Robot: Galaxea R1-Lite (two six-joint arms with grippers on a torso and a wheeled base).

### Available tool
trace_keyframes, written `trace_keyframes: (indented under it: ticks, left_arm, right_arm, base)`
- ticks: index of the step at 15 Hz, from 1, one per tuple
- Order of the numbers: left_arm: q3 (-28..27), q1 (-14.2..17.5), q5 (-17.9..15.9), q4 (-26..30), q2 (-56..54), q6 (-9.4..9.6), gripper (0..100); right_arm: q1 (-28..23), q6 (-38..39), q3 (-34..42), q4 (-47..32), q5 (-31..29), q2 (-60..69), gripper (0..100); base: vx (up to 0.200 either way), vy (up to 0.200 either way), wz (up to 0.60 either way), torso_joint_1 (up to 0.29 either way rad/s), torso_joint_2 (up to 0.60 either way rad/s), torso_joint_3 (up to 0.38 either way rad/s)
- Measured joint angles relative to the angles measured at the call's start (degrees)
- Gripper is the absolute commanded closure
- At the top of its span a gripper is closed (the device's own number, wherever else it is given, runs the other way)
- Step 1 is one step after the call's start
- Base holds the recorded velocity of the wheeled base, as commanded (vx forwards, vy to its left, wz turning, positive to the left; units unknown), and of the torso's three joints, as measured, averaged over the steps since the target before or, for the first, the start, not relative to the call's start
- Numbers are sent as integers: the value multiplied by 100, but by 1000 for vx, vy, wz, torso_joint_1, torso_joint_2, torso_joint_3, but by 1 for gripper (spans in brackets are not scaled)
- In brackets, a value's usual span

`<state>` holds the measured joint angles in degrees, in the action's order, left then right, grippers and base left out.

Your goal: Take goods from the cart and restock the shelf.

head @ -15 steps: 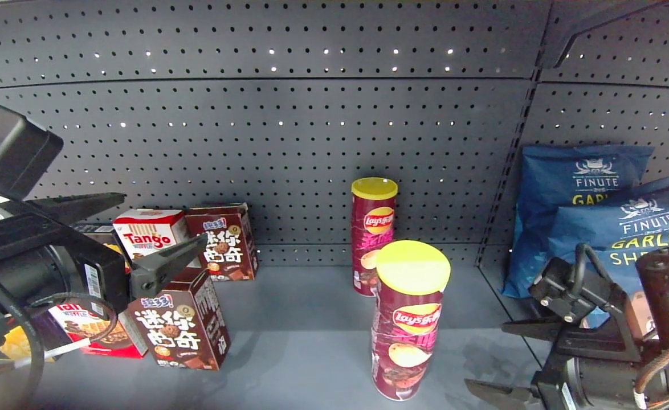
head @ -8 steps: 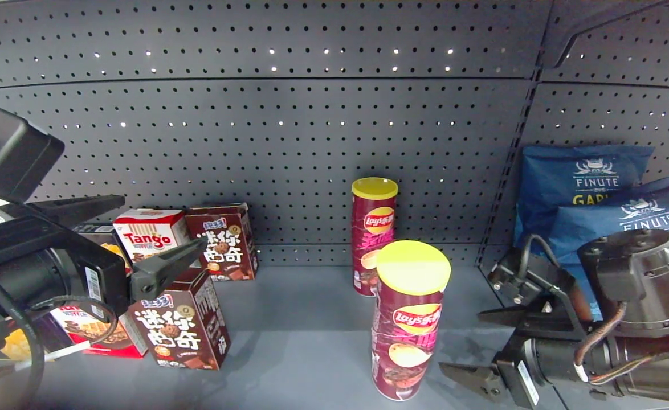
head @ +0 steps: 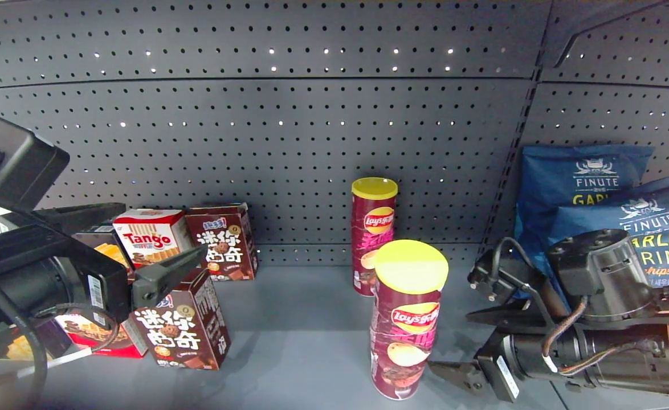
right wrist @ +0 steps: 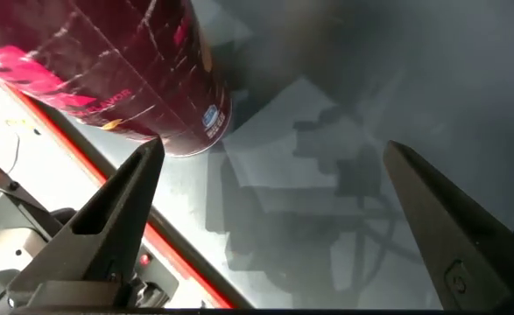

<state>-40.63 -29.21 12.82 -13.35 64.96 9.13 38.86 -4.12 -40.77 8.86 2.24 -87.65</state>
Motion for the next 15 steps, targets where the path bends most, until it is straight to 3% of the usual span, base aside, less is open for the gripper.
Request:
trace_keyframes:
  ticks: [15]
  left_arm:
    - [4,13,-2,2,-2,0,0]
  right_arm:
    - [-50,2,-127,39,-9,-118,0]
  base:
    - [0,0,0,0,0,0]
